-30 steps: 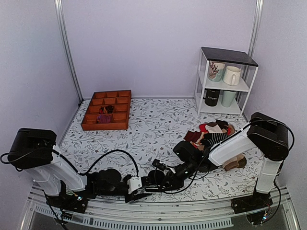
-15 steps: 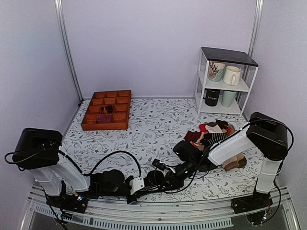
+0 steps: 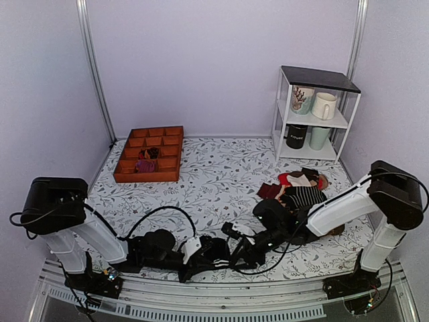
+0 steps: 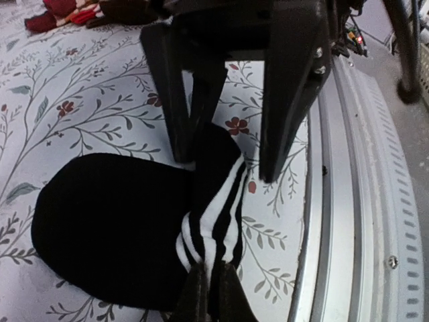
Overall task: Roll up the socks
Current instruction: Roll the sock at the center of the board.
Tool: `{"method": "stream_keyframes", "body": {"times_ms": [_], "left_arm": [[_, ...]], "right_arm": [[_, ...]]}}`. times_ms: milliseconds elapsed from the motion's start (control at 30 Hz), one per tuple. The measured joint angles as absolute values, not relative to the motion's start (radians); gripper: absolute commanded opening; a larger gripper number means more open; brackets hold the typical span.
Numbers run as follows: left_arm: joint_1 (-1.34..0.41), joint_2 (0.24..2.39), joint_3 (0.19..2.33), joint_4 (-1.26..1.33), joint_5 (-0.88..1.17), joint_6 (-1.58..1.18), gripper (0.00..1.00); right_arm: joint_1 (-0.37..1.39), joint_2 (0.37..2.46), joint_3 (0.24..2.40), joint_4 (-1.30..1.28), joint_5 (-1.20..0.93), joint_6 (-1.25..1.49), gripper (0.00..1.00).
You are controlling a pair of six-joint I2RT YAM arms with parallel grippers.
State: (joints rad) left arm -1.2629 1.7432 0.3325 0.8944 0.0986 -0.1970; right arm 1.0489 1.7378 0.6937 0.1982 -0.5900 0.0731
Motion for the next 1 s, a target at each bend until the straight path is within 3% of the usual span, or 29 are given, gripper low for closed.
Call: {"method": "stream_keyframes", "body": {"times_ms": [200,500,1000], "left_arm": [[-1.226,1.774,0.337,0.91,0.171,-0.314,0.0],[-1.179,1.816,0.335,0.968,0.264,-0.429,0.0],[-1.162,1.852,0.326,1.035,0.303,-0.472,0.0]], "right_arm": [[1.065,1.592,0.523,0.329,-0.407,-0.112,0.6],[1.151,1.581,0.501,0.468,-0.299,-0.301,0.61],[1.264,1.682,0.519,0.522,-0.231,-0.328,0.51]]}}
